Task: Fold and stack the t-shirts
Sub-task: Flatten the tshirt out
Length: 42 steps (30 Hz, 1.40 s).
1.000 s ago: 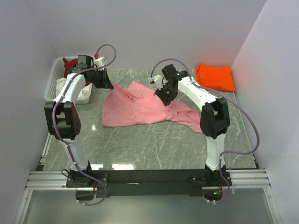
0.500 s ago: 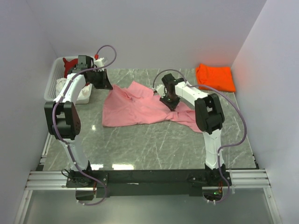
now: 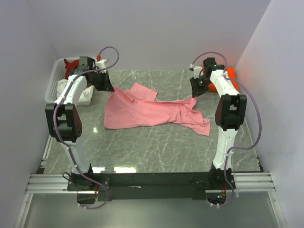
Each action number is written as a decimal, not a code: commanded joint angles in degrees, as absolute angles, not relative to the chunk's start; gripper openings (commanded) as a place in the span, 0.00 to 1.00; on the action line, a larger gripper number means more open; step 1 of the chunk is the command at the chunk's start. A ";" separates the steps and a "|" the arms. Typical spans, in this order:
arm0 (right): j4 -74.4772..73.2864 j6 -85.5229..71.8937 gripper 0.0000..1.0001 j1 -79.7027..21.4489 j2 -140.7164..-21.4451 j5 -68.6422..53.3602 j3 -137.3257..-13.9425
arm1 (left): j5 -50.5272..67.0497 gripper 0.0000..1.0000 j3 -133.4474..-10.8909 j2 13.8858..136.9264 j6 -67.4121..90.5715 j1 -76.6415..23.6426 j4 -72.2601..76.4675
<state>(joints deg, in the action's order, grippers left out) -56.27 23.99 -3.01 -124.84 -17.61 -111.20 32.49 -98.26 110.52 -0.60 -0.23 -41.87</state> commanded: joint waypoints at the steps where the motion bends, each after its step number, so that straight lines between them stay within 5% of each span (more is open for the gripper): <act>1: -60.03 16.97 0.40 -0.27 -129.28 -25.31 -118.28 | 33.40 0.00 -100.19 111.00 -0.44 -0.18 -42.01; 9: -55.81 19.24 0.56 1.32 -127.52 -25.49 -119.53 | 32.96 0.00 -101.60 111.80 -0.79 -0.18 -43.07; 17: -55.46 25.92 0.49 -1.22 -130.43 -16.09 -117.69 | 33.49 0.01 -104.06 113.55 -1.49 -0.18 -44.03; 29: -57.13 31.38 0.52 -1.49 -134.82 -9.67 -117.33 | 33.93 0.00 -108.19 116.54 -5.45 -0.18 -48.69; 36: -57.39 32.69 0.41 -1.32 -135.79 -11.15 -116.19 | 34.10 0.01 -110.47 118.30 -7.12 -0.18 -51.24; 42: -63.09 34.36 0.18 -1.32 -136.41 -16.79 -119.44 | 34.98 0.01 -111.44 118.83 -6.24 -0.18 -50.36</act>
